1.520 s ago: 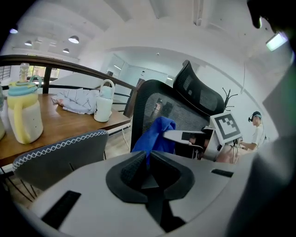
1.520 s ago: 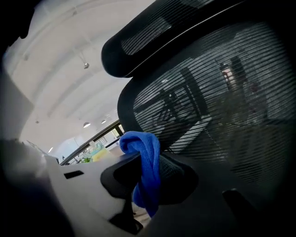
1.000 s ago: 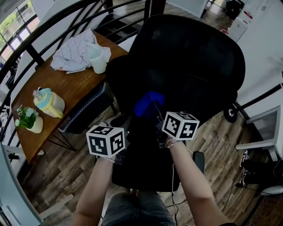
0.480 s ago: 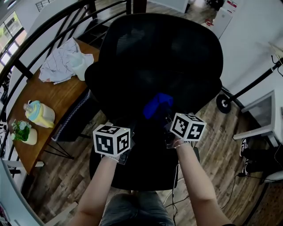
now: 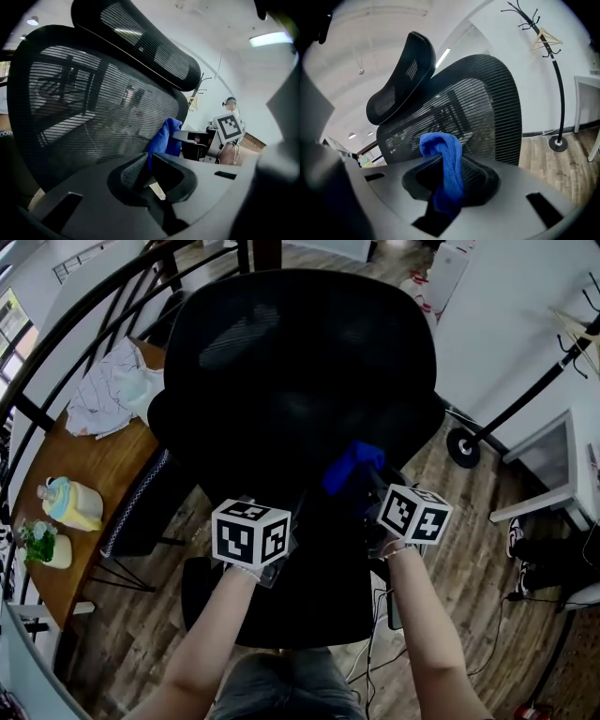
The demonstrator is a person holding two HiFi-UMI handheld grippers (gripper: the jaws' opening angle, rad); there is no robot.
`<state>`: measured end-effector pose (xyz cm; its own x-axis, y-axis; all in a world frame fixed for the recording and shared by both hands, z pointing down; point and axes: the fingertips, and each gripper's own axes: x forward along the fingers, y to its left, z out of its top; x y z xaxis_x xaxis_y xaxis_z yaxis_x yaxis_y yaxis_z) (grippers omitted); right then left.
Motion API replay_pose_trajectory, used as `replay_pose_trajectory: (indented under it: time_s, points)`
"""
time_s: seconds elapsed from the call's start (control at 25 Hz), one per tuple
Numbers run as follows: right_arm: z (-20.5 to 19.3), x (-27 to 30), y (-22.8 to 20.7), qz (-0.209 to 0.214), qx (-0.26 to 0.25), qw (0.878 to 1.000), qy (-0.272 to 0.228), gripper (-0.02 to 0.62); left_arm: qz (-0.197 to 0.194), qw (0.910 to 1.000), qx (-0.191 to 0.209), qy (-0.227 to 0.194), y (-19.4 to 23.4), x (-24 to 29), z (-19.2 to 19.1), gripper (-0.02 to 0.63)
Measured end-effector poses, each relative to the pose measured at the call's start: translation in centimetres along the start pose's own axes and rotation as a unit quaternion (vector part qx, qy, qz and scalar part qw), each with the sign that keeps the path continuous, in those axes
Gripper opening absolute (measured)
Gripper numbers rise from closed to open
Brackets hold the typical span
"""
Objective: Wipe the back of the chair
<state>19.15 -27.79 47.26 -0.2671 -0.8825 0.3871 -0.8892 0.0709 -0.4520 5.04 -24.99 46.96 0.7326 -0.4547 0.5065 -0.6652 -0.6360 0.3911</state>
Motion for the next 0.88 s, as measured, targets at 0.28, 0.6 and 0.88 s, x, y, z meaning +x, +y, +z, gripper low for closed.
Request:
replay_pose_trajectory:
  time_s: [0.28,0.6,0.88]
  points:
    - [1.3,-2.1,-4.7,-0.035,0.006,0.999,-0.014,0.101,-0.028,0.9994,0.017,0.008,-3.0,3.3,0.8,0.035]
    - [1.9,-3.7,-8.7,-0.076,0.008,0.997,-0.018,0.101,-0.046,0.9985,0.02,0.02,-4.9,5.2,0.2,0.035]
    - [1.9,-5.0,-9.2,-0.087,-0.002,0.996,-0.018,0.101,-0.043,0.9986,0.015,0.026,-4.9,5.0,-0.6,0.035]
